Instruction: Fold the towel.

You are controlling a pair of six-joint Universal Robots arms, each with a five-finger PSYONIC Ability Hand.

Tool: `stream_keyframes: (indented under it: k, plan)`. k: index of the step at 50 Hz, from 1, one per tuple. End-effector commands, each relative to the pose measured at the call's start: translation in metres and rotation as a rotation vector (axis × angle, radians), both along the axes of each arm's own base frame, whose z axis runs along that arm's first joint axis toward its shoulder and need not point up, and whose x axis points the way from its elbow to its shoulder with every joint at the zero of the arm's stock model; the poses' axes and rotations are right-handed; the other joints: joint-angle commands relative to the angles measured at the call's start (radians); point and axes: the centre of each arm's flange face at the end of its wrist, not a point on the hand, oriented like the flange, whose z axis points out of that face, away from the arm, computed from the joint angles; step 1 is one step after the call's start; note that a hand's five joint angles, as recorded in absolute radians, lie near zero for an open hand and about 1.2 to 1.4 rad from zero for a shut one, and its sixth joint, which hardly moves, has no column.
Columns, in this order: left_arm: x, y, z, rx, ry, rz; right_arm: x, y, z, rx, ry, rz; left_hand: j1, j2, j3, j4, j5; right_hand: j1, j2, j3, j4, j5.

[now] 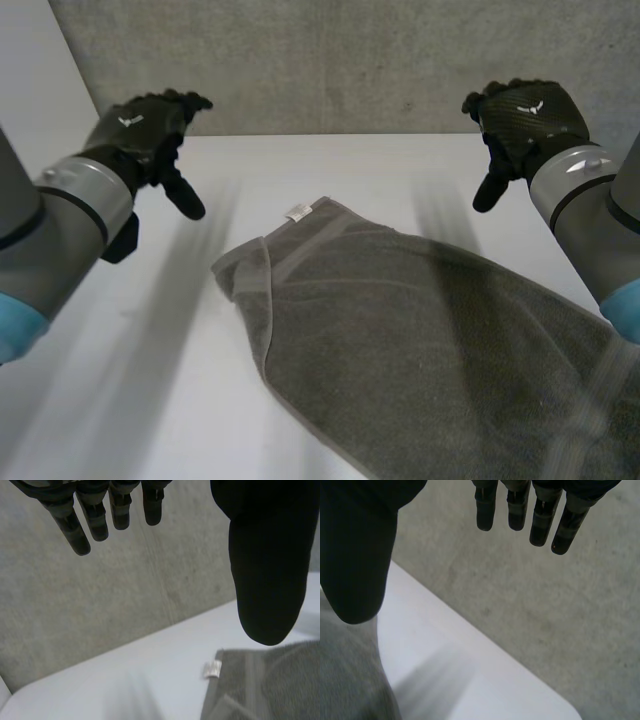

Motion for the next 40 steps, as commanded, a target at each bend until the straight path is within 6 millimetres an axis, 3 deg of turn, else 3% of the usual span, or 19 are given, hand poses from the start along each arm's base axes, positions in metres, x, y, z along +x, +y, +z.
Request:
stream_keyframes:
  k: [1,3,4,6,7,9,12,14,17,22,31,37,40]
  plan:
    - [-0.008,-0.01,-0.039,0.055,-0.131,-0.024,-0.026,-0.034,-0.035,0.105,-0.025,-0.106,0.011,0.012,0.009,0.008,-0.025,-0.029,-0.048,-0.035,-0.055,-0.04]
    - [-0.01,-0.014,-0.05,0.06,-0.182,-0.034,-0.035,-0.049,-0.057,0.188,-0.115,-0.14,0.011,0.012,0.009,0.008,-0.025,-0.029,-0.048,-0.035,-0.055,-0.04]
    - [-0.01,-0.014,-0.05,0.06,-0.182,-0.034,-0.035,-0.049,-0.057,0.188,-0.115,-0.14,0.011,0.012,0.009,0.008,-0.025,-0.029,-0.048,-0.035,-0.055,-0.04]
    - [-0.012,-0.019,-0.056,0.057,-0.194,-0.035,-0.041,-0.064,-0.082,0.268,-0.2,-0.143,0.011,0.012,0.009,0.008,-0.025,-0.025,-0.044,-0.031,-0.051,-0.036]
    - [-0.012,-0.019,-0.057,0.057,-0.194,-0.035,-0.041,-0.064,-0.083,0.268,-0.2,-0.143,0.011,0.012,0.009,0.008,-0.025,-0.025,-0.043,-0.03,-0.05,-0.036]
    - [-0.013,-0.021,-0.059,0.049,-0.192,-0.034,-0.04,-0.078,-0.11,0.337,-0.266,-0.121,0.011,0.012,0.009,0.008,-0.025,0.028,0.009,0.022,0.002,0.017]
    - [-0.013,-0.021,-0.06,0.048,-0.191,-0.034,-0.039,-0.082,-0.121,0.364,-0.286,-0.115,0.011,0.012,0.009,0.008,-0.025,0.04,0.021,0.034,0.014,0.029]
    - [-0.013,-0.021,-0.059,0.042,-0.19,-0.034,-0.039,-0.088,-0.144,0.417,-0.305,-0.123,0.011,0.012,0.009,0.008,-0.025,0.078,0.059,0.072,0.052,0.067]
    - [-0.013,-0.022,-0.059,0.04,-0.19,-0.032,-0.039,-0.09,-0.16,0.454,-0.311,-0.134,0.01,0.011,0.008,0.007,-0.026,0.177,0.159,0.172,0.152,0.166]
    - [-0.013,-0.022,-0.057,0.036,-0.188,-0.031,-0.036,-0.091,-0.174,0.476,-0.307,-0.132,0.01,0.011,0.008,0.007,-0.026,0.304,0.285,0.298,0.278,0.293]
    - [-0.013,-0.022,-0.057,0.035,-0.187,-0.032,-0.034,-0.099,-0.177,0.422,-0.317,-0.119,0.01,0.011,0.008,0.007,-0.026,0.427,0.409,0.422,0.402,0.416]
    - [-0.013,-0.022,-0.057,0.035,-0.187,-0.032,-0.033,-0.099,-0.178,0.422,-0.316,-0.109,0.01,0.011,0.008,0.007,-0.026,0.805,0.787,0.8,0.779,0.794]
    - [-0.013,-0.022,-0.057,0.035,-0.187,-0.032,-0.032,-0.099,-0.18,0.428,-0.315,-0.104,0.01,0.011,0.008,0.007,-0.026,0.85,0.831,0.844,0.824,0.839]
